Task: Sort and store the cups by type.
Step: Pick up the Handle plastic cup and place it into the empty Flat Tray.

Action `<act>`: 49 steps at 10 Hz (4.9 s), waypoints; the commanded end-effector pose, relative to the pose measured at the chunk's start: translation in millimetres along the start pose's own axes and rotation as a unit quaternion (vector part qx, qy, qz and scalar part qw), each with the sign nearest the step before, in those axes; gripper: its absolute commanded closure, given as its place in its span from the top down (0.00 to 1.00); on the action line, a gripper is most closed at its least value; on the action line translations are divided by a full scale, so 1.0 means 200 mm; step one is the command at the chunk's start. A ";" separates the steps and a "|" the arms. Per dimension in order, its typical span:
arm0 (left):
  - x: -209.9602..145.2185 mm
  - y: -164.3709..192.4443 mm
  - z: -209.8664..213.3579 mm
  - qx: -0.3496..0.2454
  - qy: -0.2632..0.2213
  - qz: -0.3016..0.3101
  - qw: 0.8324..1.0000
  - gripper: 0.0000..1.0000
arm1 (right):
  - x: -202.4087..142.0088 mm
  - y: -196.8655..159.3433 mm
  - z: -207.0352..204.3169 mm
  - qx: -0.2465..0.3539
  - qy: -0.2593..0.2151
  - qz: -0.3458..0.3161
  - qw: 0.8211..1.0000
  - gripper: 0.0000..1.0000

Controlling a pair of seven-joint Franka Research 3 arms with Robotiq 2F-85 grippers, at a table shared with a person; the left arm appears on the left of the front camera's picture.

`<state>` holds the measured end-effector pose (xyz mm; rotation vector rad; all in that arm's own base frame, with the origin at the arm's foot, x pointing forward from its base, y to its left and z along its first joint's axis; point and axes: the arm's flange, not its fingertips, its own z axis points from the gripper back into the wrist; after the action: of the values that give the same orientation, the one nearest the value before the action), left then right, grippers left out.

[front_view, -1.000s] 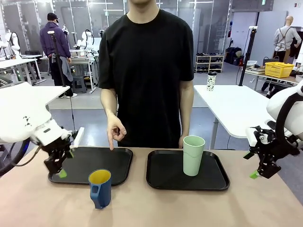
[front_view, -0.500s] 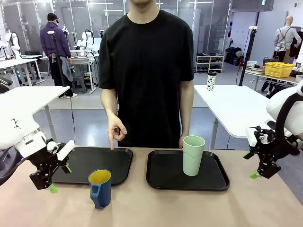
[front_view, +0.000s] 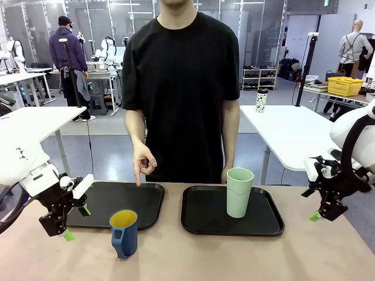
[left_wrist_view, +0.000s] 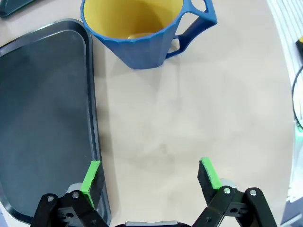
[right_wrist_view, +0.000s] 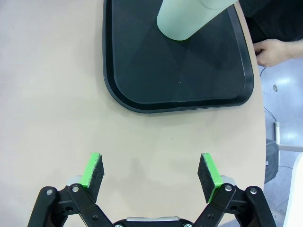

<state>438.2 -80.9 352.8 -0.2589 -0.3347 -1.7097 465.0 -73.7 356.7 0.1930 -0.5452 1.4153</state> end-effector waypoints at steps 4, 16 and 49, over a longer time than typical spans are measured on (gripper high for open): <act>0.00 0.05 -0.14 -0.015 -0.093 -0.015 0.995 1.00 | 0.01 -0.02 0.00 -0.002 -0.010 -0.008 1.000 1.00; -0.37 0.10 -0.29 -0.028 -0.454 0.030 0.890 1.00 | 0.01 -0.02 0.00 -0.002 -0.010 -0.008 1.000 1.00; -0.03 0.00 -0.78 0.009 -0.468 0.036 0.883 1.00 | 0.01 -0.02 0.00 -0.002 -0.010 -0.008 1.000 1.00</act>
<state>447.5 -128.3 220.2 -1.1157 -0.9765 -1.3872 465.0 -73.8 356.7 0.1930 -0.5452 1.4150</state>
